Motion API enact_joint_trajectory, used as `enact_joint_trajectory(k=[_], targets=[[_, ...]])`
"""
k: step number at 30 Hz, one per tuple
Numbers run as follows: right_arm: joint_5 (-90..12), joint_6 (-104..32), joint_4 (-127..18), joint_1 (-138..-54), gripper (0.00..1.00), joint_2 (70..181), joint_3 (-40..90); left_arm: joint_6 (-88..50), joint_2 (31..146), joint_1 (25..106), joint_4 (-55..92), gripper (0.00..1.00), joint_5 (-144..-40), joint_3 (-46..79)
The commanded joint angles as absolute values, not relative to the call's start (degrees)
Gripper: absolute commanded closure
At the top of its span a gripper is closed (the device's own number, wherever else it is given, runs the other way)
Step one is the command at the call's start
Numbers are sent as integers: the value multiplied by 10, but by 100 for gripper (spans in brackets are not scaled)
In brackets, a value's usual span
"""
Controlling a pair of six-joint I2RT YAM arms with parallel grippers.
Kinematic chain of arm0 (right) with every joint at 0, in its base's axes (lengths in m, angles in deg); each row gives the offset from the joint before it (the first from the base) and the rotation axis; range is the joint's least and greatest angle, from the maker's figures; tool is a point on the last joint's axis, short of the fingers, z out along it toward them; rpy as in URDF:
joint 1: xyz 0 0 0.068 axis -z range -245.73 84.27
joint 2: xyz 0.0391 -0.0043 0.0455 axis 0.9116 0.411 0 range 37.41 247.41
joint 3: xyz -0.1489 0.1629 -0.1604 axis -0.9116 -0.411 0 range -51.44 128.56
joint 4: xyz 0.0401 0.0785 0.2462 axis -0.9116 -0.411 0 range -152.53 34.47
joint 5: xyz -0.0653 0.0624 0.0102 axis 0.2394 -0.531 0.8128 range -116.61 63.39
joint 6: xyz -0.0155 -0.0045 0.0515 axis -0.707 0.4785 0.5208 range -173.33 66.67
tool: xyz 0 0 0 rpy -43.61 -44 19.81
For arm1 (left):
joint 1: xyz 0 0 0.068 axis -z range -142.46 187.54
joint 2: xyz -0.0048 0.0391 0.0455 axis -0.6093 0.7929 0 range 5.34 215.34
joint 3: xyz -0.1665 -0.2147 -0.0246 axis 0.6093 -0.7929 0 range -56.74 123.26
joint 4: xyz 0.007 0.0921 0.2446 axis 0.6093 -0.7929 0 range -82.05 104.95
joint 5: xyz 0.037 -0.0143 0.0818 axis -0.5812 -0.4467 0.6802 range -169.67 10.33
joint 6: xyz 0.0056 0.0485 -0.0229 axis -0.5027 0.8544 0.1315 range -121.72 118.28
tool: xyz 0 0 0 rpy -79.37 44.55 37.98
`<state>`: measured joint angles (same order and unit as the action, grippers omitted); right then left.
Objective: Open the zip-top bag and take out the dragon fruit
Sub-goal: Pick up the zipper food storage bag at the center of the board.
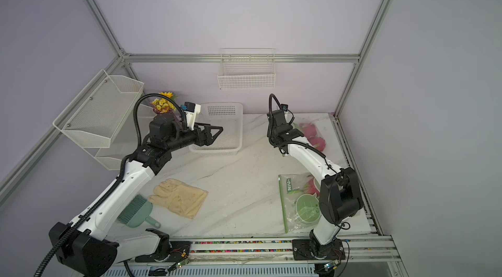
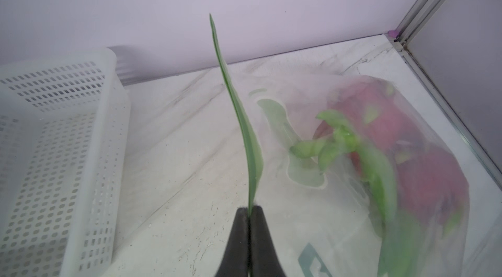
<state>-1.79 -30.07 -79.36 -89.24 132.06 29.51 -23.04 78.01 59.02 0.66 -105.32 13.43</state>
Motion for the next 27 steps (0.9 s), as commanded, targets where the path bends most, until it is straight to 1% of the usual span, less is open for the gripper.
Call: enact_joint_trajectory(k=[1,7,8,15,17,22,27], targets=[[-28,-261,-802,-890,100,1282,316,-210,802,631,48,13,-1031,156],[-40,-216,-802,-885,100,1233,335,-196,858,721,83,13,-992,176],[-41,-209,-801,-884,100,1227,338,-194,881,733,95,14,-985,175],[-57,-154,-791,-881,100,1193,360,-170,919,811,231,14,-921,145],[-63,-134,-782,-881,100,1183,358,-152,928,830,251,15,-906,145],[-92,-70,-728,-880,100,1147,319,-142,948,848,270,15,-892,152],[-115,17,-653,-880,100,1104,240,-126,948,848,265,15,-879,144]])
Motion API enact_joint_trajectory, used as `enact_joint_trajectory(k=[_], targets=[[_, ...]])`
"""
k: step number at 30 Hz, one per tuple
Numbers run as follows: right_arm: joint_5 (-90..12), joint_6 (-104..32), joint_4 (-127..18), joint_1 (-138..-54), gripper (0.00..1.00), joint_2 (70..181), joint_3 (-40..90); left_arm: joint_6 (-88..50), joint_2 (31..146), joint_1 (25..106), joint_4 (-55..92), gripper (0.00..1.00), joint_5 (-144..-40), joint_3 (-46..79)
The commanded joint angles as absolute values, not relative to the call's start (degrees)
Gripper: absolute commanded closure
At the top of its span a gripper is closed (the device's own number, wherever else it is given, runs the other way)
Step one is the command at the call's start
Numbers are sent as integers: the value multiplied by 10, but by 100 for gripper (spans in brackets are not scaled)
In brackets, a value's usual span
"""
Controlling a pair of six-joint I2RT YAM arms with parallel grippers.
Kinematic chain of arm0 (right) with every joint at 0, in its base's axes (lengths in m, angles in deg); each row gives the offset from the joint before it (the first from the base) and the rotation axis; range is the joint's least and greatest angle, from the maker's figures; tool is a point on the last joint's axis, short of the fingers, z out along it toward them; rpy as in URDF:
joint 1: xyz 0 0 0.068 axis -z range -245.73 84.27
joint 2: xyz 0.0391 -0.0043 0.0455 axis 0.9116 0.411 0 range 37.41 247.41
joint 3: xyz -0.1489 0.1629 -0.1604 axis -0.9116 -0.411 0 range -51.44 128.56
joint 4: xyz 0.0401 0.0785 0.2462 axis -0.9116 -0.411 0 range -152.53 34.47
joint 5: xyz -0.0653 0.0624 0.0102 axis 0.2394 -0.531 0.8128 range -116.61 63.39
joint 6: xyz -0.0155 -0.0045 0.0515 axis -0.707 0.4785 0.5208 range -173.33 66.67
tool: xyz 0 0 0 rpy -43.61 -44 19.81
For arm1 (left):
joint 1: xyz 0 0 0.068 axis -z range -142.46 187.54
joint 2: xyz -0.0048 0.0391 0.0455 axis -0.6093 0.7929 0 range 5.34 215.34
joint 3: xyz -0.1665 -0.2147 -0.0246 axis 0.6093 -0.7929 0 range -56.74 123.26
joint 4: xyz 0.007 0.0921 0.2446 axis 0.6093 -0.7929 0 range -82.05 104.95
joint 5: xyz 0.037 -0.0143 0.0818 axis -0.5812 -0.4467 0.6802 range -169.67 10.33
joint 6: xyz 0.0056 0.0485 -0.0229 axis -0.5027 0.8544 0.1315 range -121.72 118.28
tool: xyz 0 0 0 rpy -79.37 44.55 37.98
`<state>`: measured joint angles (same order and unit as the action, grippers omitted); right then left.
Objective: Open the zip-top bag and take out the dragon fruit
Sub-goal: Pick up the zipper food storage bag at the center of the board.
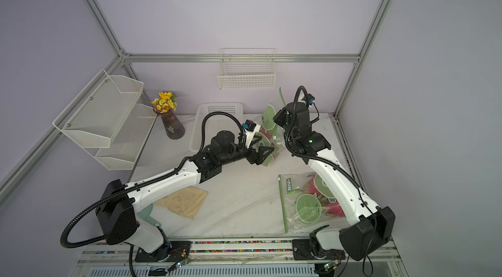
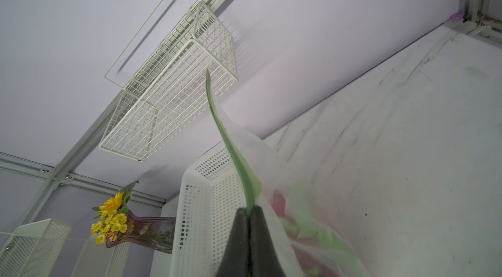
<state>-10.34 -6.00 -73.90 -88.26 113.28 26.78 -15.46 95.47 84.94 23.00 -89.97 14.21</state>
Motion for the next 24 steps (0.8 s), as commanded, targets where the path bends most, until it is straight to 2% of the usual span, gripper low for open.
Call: enact_joint_trajectory(k=[1,9,15,19,21,24], targets=[[-118,29,-643,-880,100,1099,229,-125,948,848,259,16,-878,144],[-122,110,-589,-880,100,1063,143,-136,959,848,280,16,-913,121],[-118,149,-505,-880,100,1034,76,-160,975,847,298,19,-893,110],[-116,148,-517,-880,100,1024,80,-162,966,832,335,19,-879,82],[-117,146,-521,-880,100,1021,81,-155,963,823,353,26,-889,71],[-116,147,-524,-881,100,1018,78,-117,958,815,374,30,-917,60]])
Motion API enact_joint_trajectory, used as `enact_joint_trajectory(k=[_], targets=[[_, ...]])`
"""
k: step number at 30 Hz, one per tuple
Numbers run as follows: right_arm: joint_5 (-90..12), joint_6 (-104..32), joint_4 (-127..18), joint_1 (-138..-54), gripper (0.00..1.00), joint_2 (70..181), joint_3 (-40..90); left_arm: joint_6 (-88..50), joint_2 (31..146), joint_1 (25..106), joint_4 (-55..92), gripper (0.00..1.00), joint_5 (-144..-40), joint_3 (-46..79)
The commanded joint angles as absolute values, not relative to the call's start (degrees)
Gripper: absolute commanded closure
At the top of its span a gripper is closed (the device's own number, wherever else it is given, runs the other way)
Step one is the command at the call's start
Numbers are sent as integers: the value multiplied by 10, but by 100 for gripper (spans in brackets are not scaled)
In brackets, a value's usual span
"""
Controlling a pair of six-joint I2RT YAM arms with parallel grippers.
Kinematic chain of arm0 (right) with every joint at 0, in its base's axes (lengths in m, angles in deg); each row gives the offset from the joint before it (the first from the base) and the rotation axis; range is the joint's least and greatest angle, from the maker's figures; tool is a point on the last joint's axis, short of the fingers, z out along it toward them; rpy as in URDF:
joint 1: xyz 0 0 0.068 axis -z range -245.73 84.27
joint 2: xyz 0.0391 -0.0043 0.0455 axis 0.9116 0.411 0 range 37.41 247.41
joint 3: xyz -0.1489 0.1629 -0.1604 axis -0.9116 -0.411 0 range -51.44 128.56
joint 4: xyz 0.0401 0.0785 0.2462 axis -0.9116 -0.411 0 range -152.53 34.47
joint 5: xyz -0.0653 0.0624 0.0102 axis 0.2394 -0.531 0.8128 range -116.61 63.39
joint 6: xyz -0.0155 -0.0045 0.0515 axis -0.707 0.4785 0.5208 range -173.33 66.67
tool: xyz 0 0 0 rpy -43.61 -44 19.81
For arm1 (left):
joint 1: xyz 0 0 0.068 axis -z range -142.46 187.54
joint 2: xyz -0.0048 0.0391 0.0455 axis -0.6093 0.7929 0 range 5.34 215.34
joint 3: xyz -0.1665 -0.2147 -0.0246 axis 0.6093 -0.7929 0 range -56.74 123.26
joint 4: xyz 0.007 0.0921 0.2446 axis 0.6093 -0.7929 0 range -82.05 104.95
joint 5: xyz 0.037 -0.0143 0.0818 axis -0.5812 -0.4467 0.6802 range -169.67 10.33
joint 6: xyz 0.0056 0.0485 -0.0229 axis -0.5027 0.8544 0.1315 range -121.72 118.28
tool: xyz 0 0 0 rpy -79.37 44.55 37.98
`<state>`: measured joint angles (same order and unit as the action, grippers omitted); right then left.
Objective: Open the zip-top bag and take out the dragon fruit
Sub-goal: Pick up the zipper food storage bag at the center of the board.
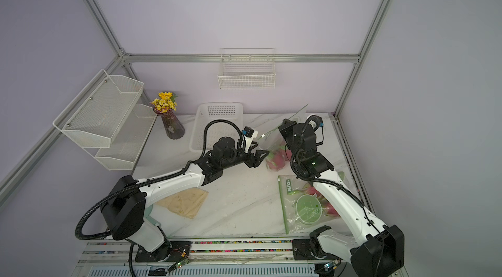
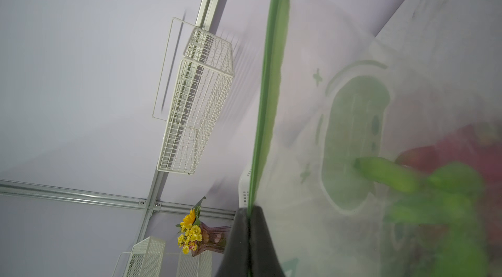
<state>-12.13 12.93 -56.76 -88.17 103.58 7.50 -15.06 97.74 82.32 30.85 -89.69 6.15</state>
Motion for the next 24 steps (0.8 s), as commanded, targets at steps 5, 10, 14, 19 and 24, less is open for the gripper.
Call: enact_joint_trajectory(k=[5,10,14,19,24], targets=[[-121,147,-533,-880,100,1018,79,-75,936,814,423,36,-925,25],[-126,151,-545,-880,100,1021,82,-42,917,813,424,37,-927,17],[-127,158,-551,-880,100,1018,78,-20,902,813,415,28,-924,10],[-136,167,-554,-880,100,1017,76,-3,891,813,426,28,-918,2],[-137,169,-563,-880,100,1015,77,13,895,813,443,37,-926,5]])
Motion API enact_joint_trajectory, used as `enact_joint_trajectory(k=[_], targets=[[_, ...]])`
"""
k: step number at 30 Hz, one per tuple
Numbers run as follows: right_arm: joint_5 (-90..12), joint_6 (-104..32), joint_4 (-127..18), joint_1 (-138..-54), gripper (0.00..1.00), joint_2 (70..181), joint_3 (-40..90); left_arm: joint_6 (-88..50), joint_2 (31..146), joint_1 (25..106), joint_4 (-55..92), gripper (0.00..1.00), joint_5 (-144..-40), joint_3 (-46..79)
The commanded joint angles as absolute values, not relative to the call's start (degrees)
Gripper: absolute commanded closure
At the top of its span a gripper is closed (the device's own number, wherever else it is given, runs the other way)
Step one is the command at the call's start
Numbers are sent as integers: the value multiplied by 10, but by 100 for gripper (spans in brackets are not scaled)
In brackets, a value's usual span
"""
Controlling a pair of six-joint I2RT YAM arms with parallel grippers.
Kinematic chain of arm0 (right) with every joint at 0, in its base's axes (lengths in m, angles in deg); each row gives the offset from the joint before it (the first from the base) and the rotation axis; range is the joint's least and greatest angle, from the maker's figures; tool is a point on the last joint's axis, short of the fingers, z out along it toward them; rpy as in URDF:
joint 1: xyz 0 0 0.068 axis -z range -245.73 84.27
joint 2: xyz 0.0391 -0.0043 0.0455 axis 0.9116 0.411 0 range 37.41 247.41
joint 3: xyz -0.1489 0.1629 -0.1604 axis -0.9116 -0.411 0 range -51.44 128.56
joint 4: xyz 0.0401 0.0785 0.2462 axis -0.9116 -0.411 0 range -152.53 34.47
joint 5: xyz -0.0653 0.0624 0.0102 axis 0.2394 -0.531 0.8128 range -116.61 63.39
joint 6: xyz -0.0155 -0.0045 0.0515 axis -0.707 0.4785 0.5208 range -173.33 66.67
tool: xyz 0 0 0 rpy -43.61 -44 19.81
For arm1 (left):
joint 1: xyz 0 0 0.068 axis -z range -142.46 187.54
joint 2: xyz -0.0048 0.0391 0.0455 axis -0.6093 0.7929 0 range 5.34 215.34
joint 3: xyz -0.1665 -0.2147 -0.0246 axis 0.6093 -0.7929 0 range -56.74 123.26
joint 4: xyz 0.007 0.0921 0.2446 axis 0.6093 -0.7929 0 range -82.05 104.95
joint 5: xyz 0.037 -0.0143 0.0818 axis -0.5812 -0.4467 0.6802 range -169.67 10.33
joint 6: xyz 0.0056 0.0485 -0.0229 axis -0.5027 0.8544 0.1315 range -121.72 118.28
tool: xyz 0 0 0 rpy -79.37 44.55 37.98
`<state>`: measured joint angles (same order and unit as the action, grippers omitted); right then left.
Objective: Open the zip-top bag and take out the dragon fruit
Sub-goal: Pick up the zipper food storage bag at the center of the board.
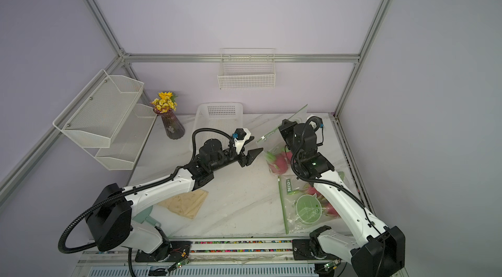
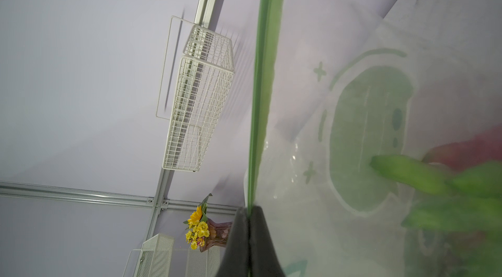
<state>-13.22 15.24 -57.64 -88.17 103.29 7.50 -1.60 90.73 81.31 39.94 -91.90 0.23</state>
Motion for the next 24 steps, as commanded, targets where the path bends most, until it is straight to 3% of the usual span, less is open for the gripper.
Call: enact_joint_trajectory(k=[1,11,16,18,19,24], targets=[[-137,170,-564,-880,100,1014,76,16,898,813,447,40,-927,5],[-153,184,-561,-881,100,1015,70,62,913,813,449,54,-905,26],[-157,188,-565,-880,100,1018,70,79,915,813,450,71,-894,29],[-159,189,-563,-880,100,1019,69,79,916,813,450,93,-888,32],[-160,189,-563,-880,100,1020,68,79,917,813,450,96,-886,33],[-167,192,-562,-880,100,1023,67,84,920,814,453,95,-887,33]])
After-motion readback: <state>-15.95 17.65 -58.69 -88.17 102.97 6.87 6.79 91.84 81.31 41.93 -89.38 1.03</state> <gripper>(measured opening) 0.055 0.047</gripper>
